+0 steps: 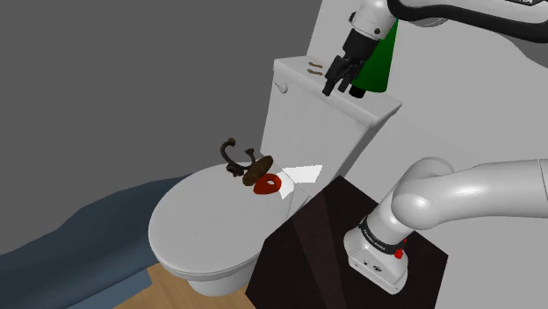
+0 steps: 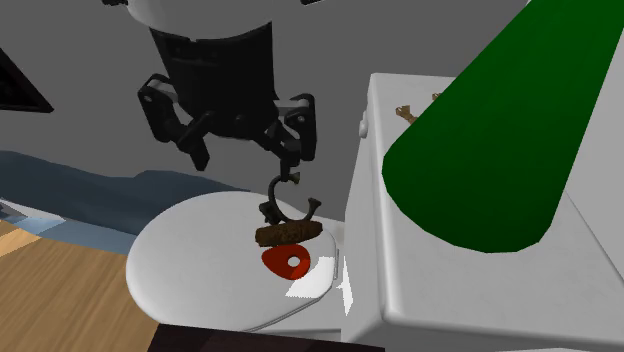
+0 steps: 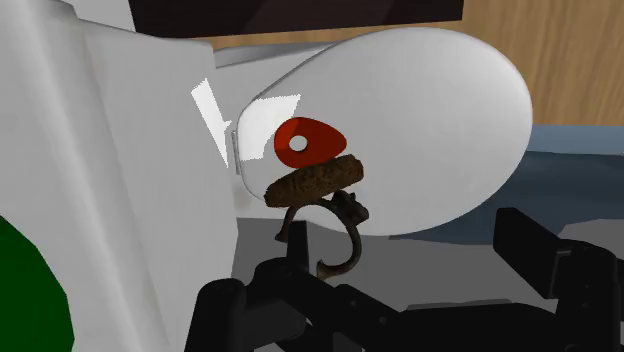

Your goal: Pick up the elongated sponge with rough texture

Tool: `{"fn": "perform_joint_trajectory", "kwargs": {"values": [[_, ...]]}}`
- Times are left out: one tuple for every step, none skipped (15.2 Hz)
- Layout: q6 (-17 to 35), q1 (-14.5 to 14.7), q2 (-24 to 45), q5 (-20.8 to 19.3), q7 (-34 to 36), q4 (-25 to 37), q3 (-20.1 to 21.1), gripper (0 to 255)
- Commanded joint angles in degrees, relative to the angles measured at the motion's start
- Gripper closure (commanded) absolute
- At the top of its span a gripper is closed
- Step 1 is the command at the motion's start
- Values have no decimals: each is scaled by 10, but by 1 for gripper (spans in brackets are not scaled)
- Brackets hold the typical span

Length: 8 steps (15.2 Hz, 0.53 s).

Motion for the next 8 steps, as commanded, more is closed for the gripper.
{"fn": "perform_joint_trajectory", "kwargs": {"values": [[0, 0, 0, 0, 0, 0, 0, 0], [22, -4, 2, 6, 14, -18, 2, 0], [44, -8, 5, 12, 28, -35, 4, 0], [67, -12, 9, 18, 42, -52, 6, 0], [90, -15, 14, 24, 55, -68, 8, 0], [113, -19, 20, 31, 68, -84, 10, 0], [137, -22, 27, 38, 81, -98, 12, 0], [161, -25, 35, 45, 94, -112, 14, 0]]}}
